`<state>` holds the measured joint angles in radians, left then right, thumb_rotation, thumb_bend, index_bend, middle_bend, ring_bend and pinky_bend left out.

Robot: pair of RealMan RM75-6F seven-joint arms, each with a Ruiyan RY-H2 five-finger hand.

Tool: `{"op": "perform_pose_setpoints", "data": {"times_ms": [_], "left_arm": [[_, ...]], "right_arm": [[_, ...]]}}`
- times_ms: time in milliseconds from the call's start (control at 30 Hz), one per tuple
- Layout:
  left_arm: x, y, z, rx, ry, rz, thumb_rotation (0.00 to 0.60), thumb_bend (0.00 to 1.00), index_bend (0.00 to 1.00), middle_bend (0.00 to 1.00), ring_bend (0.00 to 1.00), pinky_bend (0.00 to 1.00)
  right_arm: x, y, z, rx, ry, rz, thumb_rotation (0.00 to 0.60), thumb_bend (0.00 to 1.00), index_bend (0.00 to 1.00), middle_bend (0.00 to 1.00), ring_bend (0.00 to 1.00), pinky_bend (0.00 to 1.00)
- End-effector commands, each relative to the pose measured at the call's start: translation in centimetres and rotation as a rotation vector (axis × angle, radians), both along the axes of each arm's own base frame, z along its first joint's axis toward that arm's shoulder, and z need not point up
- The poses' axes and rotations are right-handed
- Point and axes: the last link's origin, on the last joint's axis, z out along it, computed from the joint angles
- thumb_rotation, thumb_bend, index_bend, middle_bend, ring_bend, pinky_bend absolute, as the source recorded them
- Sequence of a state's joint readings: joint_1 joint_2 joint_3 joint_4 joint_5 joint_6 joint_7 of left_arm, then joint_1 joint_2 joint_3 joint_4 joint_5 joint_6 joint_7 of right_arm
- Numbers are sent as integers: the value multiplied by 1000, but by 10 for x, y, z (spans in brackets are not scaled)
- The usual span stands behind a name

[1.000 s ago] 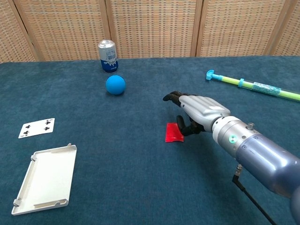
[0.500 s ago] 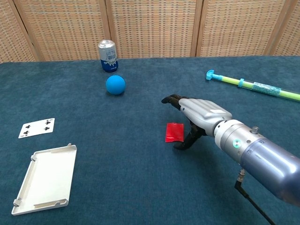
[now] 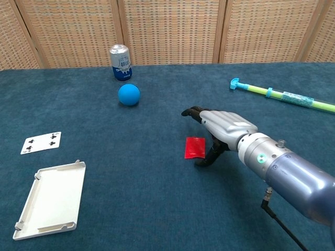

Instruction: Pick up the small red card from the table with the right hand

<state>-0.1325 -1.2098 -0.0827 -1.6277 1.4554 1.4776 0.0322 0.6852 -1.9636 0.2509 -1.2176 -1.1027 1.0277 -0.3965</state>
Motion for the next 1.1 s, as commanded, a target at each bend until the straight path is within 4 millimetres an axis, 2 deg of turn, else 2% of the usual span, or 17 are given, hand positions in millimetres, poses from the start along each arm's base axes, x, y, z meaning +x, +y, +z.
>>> {"op": "perform_pose_setpoints", "data": {"times_ms": [33, 333, 533, 667, 833, 933, 1100], "left_arm": [[0, 0, 0, 1, 0, 0, 600, 154, 0, 0, 0, 78], [0, 0, 0, -1, 1, 2, 600, 154, 0, 0, 0, 78], [-1, 1, 0, 1, 1, 4, 600, 154, 0, 0, 0, 78], [-1, 1, 0, 1, 1, 5, 600, 155, 0, 0, 0, 79], [-1, 1, 0, 0, 0, 5, 600, 154, 0, 0, 0, 78], [-1, 1, 0, 0, 0, 5, 600, 154, 0, 0, 0, 78], [0, 1, 0, -2, 0, 2, 600, 155, 0, 0, 0, 78]], "right_arm": [[0, -2, -2, 3, 0, -3, 600, 333, 84, 0, 0, 0], [-1, -8, -8, 1, 18, -7, 600, 337, 84, 0, 0, 0], [1, -11, -11, -2, 14, -5, 600, 432, 84, 0, 0, 0], [1, -12, -14, -1, 16, -7, 600, 536, 86, 0, 0, 0], [1, -12, -15, 2, 15, -7, 600, 573, 93, 0, 0, 0], [0, -11, -15, 2, 17, -8, 600, 564, 151, 0, 0, 0], [-3, -10, -14, 6, 18, -12, 600, 511, 323, 0, 0, 0]]}}
